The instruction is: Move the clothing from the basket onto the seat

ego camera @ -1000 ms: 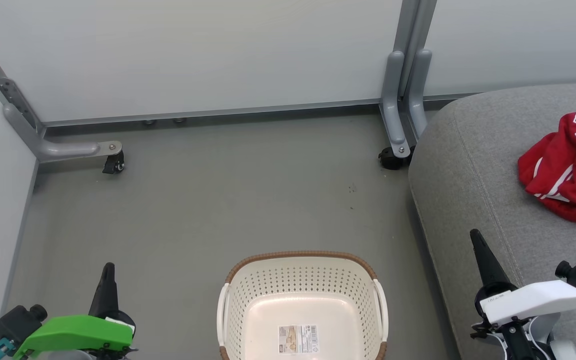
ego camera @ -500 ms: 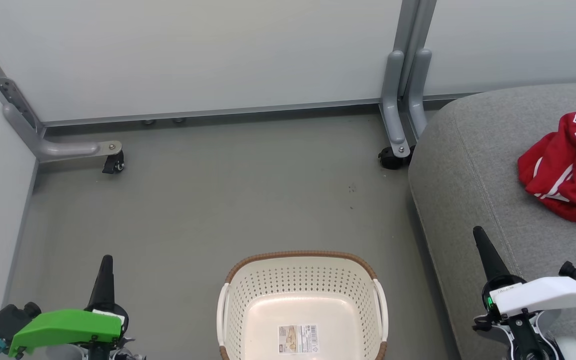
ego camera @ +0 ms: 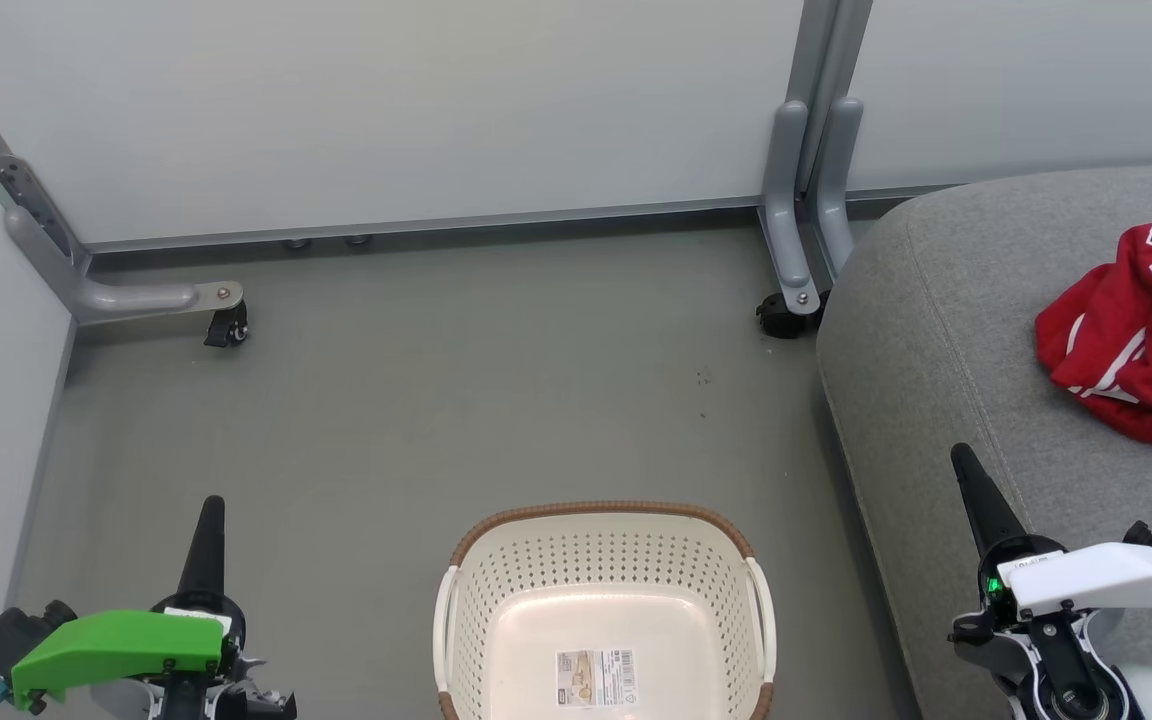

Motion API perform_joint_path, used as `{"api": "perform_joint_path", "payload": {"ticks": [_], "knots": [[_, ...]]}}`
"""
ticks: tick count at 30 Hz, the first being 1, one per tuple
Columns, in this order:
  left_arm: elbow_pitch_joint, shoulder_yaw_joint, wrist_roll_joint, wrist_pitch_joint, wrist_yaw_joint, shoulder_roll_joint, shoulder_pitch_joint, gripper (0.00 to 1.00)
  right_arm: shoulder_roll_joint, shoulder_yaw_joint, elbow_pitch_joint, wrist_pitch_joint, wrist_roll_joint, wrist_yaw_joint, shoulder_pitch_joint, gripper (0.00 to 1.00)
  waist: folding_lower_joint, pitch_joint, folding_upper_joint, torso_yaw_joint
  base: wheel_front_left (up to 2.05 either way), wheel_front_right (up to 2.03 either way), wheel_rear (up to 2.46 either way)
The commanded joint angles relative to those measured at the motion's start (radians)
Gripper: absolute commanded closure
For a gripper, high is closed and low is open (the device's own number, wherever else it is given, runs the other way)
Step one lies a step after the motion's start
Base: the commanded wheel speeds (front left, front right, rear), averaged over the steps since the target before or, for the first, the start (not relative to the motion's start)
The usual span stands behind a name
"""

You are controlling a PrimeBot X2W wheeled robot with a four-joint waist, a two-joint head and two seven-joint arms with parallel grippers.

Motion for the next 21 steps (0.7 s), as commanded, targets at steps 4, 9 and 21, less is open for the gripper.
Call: {"api": "perform_joint_path", "payload": {"ticks": [4,9,21], "knots": [[-0.001,0.014,-0.048,0.012,-0.012,-0.004,-0.028,1.00,-0.004,-0.008,0.009,0.007,0.051,0.000,-0.024,1.00,0.0000,0.000,0.0000,0.000,0.00,0.00,0.00],[0.000,0.024,-0.087,0.024,-0.019,-0.009,-0.031,1.00,-0.003,-0.014,0.020,0.012,0.093,0.000,-0.033,1.00,0.0000,0.000,0.0000,0.000,0.00,0.00,0.00],[0.003,0.044,-0.172,0.047,-0.033,-0.022,-0.043,1.00,-0.001,-0.026,0.046,0.023,0.186,0.000,-0.050,1.00,0.0000,0.001,0.0000,-0.001,0.00,0.00,0.00]]}}
